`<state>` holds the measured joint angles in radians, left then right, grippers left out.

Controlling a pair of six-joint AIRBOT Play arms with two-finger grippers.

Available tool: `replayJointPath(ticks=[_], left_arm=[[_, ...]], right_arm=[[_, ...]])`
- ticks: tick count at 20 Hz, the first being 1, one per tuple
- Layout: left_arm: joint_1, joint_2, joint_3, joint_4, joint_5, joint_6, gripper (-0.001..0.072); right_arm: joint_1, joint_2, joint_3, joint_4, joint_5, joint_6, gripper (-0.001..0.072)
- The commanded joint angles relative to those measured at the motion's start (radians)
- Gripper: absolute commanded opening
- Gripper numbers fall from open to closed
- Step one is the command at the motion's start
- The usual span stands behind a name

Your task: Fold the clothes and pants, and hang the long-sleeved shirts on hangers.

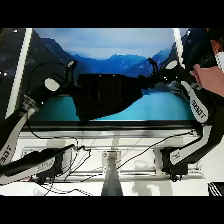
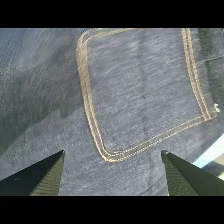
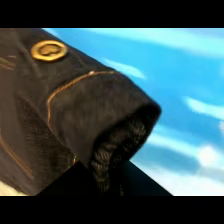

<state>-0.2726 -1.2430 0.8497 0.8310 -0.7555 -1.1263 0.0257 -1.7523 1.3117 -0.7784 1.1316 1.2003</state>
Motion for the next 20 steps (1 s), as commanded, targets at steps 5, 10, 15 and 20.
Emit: replayJointPath(ticks=[5,10,15,20], left_arm=[[0.0,0.152,0.135,0.22,0.022,0.015,0.0691],[0.0,0.295,0.136,0.22,0.034,0.015,0.0691],[0.0,0.333,0.136,0.22,0.034,0.015,0.0691],[0.0,0.333,0.135,0.22,0.034,0.015,0.0691]], right_arm=[[-0.125,0.394,0.063,-0.349,-0.365,0.374,0.0035],[-0.394,0.628,0.063,-0.583,-0.267,0.587,0.0035],[-0.742,0.747,0.063,-0.758,-0.044,0.734,0.0034],[-1.054,0.753,0.043,-0.803,0.244,0.929,0.0035]])
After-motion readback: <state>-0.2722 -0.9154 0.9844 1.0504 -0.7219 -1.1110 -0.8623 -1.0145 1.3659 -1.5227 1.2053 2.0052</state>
